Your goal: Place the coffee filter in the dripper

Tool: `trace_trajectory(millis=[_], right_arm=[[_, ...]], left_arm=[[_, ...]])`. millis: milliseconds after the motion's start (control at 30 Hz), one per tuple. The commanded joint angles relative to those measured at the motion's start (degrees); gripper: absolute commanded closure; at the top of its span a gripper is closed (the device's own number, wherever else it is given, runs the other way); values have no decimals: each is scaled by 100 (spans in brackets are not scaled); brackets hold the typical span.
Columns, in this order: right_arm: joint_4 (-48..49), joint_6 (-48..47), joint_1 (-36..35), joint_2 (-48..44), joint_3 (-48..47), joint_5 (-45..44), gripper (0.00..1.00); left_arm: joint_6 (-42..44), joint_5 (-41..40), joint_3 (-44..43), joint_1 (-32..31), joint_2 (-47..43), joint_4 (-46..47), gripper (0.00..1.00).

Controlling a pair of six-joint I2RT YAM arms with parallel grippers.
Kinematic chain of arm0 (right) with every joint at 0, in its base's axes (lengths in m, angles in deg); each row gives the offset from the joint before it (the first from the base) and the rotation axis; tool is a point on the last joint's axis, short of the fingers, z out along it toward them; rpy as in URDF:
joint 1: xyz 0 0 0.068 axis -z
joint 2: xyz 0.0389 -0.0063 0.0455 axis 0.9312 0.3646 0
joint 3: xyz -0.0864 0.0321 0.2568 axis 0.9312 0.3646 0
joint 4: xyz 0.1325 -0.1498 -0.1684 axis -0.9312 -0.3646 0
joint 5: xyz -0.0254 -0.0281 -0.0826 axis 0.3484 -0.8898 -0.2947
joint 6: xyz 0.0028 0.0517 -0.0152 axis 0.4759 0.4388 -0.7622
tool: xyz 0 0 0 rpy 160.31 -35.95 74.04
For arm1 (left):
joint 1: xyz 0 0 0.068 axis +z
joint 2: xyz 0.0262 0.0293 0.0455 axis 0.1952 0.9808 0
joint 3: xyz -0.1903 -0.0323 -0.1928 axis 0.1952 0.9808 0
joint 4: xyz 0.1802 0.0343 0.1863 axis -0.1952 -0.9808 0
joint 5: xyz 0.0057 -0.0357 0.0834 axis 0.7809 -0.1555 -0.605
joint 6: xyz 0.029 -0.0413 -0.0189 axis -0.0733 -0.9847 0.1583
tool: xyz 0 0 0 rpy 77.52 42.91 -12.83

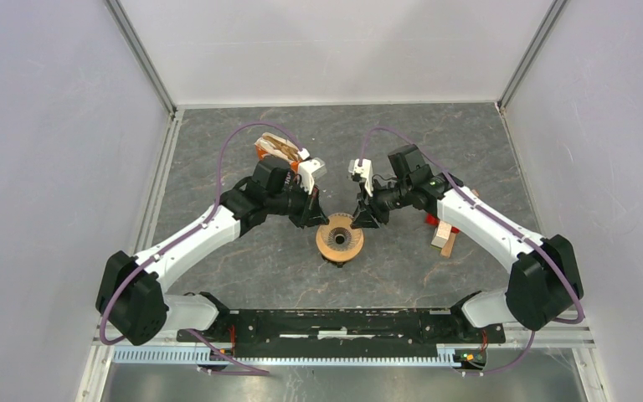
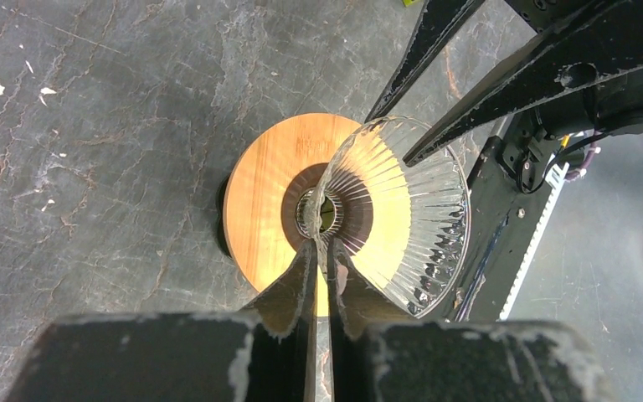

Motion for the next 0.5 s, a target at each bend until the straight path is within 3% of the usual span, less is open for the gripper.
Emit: trace_trajectory(millis=[0,467], right_arm=[[225,62,12,78,6,-44,71],[569,348,-83,195,187,-532,100]], left_arm=[[65,38,195,17,-3,57,98],[135,-311,324,7,64,80,98]])
